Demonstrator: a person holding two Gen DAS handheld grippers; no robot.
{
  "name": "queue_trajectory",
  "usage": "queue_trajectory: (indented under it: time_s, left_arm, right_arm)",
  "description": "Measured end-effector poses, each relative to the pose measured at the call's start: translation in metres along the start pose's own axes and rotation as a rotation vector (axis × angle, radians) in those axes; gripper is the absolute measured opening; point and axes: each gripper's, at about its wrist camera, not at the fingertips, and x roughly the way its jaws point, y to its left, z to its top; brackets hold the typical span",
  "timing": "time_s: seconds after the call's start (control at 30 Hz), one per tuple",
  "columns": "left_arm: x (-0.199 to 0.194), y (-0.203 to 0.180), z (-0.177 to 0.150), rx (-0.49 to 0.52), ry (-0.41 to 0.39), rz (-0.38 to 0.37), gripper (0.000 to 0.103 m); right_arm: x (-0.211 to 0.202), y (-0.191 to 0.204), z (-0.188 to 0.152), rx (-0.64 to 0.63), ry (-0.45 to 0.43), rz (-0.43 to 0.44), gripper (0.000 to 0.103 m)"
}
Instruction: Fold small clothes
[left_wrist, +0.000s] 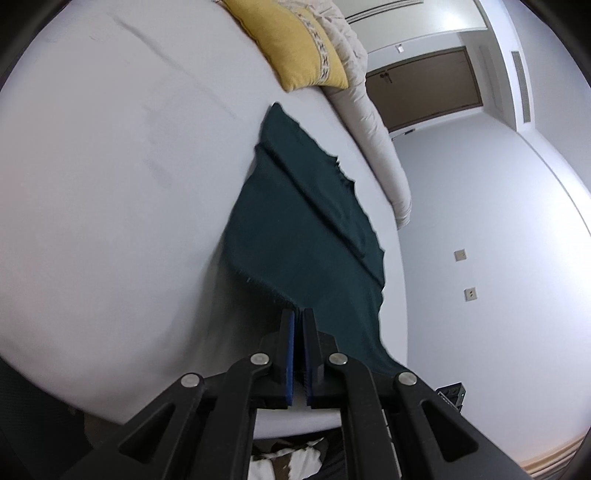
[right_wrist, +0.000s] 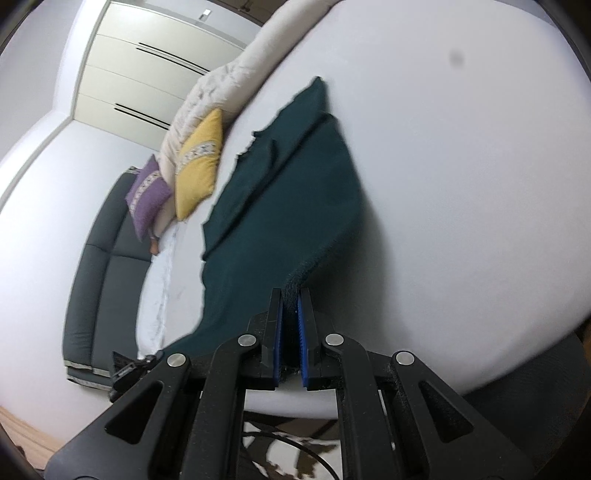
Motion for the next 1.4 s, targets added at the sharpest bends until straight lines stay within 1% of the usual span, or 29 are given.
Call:
queue_trajectory:
  time_s: [0.23,0.33,0.4,0.5,0.53,0.57,0.67,0.7,0.77,0.83,0.87,0.9,0.93,0.97,1.03,1.07,1.1,1.13,1.17,1.23,1.3,1.37,1.4]
  left_arm:
    - [0.011,-0.016,0.044,-0.021,-0.043,-0.052,0.005]
    - [0.021,-0.023,0.066,-0.021,-0.064,-0.058,0.005]
    - [0.031,-0.027,0.083,-0.028,-0.075,-0.062,0.005]
    - [0.048,-0.033,0.108,-0.023,-0.086,-0.052,0.004]
    - [0.054,-0.035,0.118,-0.023,-0.09,-0.049,0.004]
    - [0.058,-0.036,0.125,-0.025,-0.093,-0.048,0.001]
    - [0.074,-0.038,0.155,-0.036,-0.111,-0.039,0.001]
    - [0.08,-0.038,0.164,-0.037,-0.112,-0.037,0.001]
    - [0.093,-0.039,0.181,-0.03,-0.116,-0.018,0.001]
    - [0.104,-0.038,0.19,-0.023,-0.116,0.003,0.001]
    - [0.106,-0.04,0.189,-0.003,-0.123,0.006,0.001]
    - [0.103,-0.046,0.186,0.05,-0.138,0.01,0.001]
    - [0.102,-0.052,0.181,0.103,-0.151,0.029,0.001]
    - [0.1,-0.059,0.171,0.191,-0.163,0.081,0.002]
    - [0.101,-0.059,0.158,0.27,-0.161,0.157,0.02]
    - [0.104,-0.054,0.15,0.314,-0.149,0.195,0.044]
    - [0.108,-0.048,0.145,0.34,-0.138,0.23,0.054]
    - [0.112,-0.038,0.138,0.358,-0.13,0.287,0.054]
    - [0.114,-0.03,0.134,0.356,-0.118,0.306,0.054]
    - [0.12,-0.007,0.125,0.314,-0.079,0.317,0.054]
    - [0.123,0.011,0.116,0.278,-0.061,0.343,0.054]
    - [0.128,0.025,0.108,0.245,-0.039,0.338,0.054]
    - [0.131,0.027,0.105,0.247,-0.038,0.345,0.053]
  right_arm:
    - [0.024,0.04,0.053,0.002,-0.031,0.063,0.006]
    - [0.038,0.055,0.08,0.01,-0.054,0.087,0.006]
    - [0.046,0.062,0.099,0.013,-0.071,0.085,0.006]
    - [0.063,0.07,0.129,0.03,-0.087,0.101,0.006]
    - [0.07,0.073,0.138,0.029,-0.092,0.095,0.006]
    - [0.077,0.075,0.149,0.03,-0.096,0.092,0.006]
    - [0.101,0.081,0.181,0.038,-0.101,0.088,0.006]
    - [0.108,0.081,0.187,0.039,-0.102,0.084,0.006]
    - [0.128,0.081,0.206,0.052,-0.103,0.075,0.006]
    - [0.147,0.079,0.222,0.064,-0.103,0.071,0.006]
    - [0.157,0.078,0.228,0.071,-0.098,0.069,0.006]
    - [0.166,0.076,0.229,0.075,-0.09,0.069,0.006]
    - [0.174,0.076,0.23,0.071,-0.077,0.073,0.006]
    - [0.179,0.078,0.226,0.042,-0.064,0.071,0.006]
    - [0.184,0.079,0.214,-0.007,-0.044,0.066,0.006]
    - [0.184,0.078,0.207,-0.018,-0.032,0.061,0.006]
    - [0.183,0.074,0.199,-0.016,-0.021,0.065,0.006]
    - [0.18,0.07,0.192,-0.01,-0.016,0.076,0.006]
    - [0.177,0.066,0.184,-0.003,-0.012,0.081,0.006]
    - [0.169,0.056,0.169,0.006,-0.014,0.081,0.006]
    - [0.159,0.046,0.159,0.02,-0.019,0.08,0.006]
    - [0.152,0.036,0.152,0.039,-0.028,0.077,0.006]
    - [0.145,0.03,0.148,0.042,-0.027,0.079,0.006]
